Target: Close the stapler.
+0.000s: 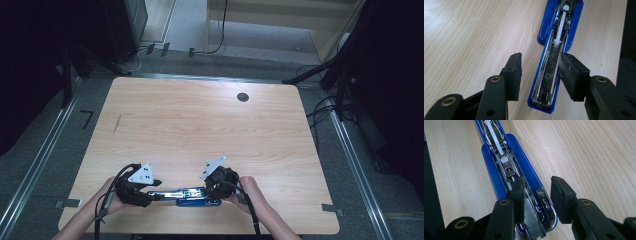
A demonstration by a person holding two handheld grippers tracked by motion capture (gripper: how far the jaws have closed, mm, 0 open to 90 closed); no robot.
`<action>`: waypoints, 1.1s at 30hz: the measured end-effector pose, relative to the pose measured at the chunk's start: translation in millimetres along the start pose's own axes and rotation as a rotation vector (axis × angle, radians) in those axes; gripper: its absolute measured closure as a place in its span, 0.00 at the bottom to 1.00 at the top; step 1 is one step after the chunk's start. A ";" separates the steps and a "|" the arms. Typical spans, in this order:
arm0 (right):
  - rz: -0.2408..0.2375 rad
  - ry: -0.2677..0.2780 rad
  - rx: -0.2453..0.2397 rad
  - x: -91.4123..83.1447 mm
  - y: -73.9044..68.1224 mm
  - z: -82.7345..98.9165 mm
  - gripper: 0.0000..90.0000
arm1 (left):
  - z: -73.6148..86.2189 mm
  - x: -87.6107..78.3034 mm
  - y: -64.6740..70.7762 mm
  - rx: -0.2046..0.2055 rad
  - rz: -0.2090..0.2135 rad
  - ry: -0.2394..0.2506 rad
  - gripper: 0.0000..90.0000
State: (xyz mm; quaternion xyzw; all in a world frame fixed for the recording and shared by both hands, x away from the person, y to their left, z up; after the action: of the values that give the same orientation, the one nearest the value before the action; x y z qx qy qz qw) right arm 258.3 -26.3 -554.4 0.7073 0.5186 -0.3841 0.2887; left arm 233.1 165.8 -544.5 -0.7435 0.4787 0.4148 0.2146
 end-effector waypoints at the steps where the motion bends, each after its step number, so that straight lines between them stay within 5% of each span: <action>1: -0.002 0.001 0.001 0.0 -0.1 0.1 0.74 | 0.3 -0.2 0.1 0.000 0.001 -0.001 0.59; 9: -0.002 0.006 0.008 -0.3 -0.6 0.9 0.75 | 9.2 6.7 9.8 0.039 0.047 -0.074 0.53; 18: 0.027 0.001 -0.007 -0.5 -2.4 -0.2 0.75 | 25.0 14.9 -0.2 0.001 0.029 -0.131 0.59; 28: 0.026 0.060 0.042 1.2 -2.5 -0.6 0.71 | 22.9 12.6 -1.0 0.032 0.034 -0.112 0.68; 33: 0.022 0.079 0.010 2.0 -5.7 -3.4 0.74 | 20.9 9.7 -0.3 0.052 0.023 -0.112 0.68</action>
State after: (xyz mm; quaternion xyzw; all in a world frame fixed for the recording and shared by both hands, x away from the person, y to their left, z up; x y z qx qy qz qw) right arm 254.1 -21.0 -554.3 0.7292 0.5197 -0.3552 0.2684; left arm 226.7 175.7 -564.3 -0.7077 0.4853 0.4454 0.2555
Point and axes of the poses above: each handheld gripper's, and its own axes: x roughly forward along the jaws, z roughly out of its underside, y roughly to its right, the point moved 8 cm from there along x, roughly forward along the jaws, and after that the axes turned 4 degrees about -x, right-handed, at the moved point
